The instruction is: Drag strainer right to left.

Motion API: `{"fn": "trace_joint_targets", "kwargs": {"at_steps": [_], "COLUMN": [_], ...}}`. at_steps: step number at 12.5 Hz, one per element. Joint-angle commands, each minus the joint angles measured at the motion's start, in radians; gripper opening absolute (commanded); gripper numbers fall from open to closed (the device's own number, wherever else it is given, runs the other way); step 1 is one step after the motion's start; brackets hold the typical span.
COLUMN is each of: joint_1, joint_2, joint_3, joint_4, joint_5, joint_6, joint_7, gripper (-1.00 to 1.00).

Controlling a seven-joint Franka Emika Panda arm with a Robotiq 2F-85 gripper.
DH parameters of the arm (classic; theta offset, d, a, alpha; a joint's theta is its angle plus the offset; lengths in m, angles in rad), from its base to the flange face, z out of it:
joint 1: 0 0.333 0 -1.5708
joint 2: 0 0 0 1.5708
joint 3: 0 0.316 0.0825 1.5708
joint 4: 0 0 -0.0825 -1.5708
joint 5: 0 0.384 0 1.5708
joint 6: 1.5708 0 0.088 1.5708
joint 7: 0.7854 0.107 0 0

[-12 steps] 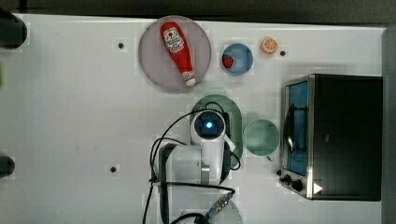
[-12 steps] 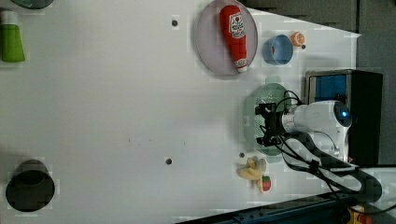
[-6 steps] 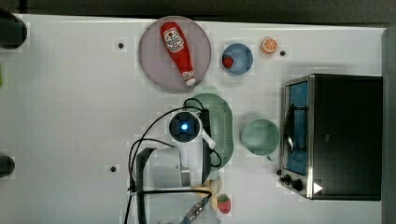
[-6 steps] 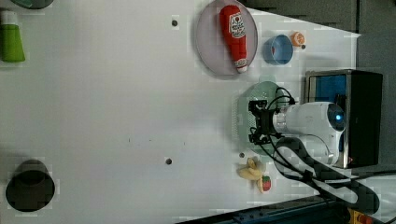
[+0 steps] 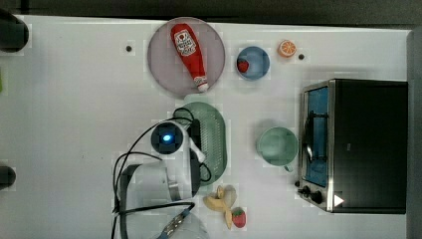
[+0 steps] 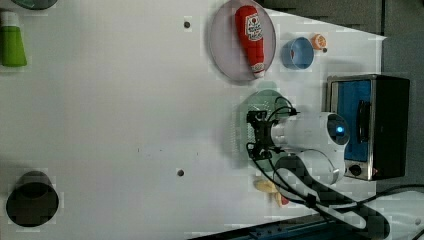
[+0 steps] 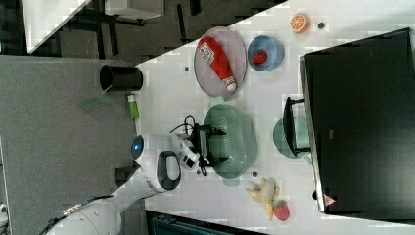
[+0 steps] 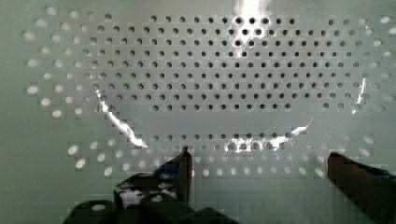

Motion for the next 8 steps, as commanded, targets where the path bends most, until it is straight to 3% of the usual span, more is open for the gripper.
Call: {"fn": "trace_joint_targets", "kwargs": {"at_steps": [1, 8], "joint_1": [0.078, 0.201], "joint_2": [-0.027, 0.035], "joint_3": [0.016, 0.039], "joint_4": [0.03, 0.117], "joint_5": [-0.007, 0.022], "joint_6": [-0.015, -0.016], "joint_7": [0.177, 0.285], "gripper": [1.0, 1.0]}}
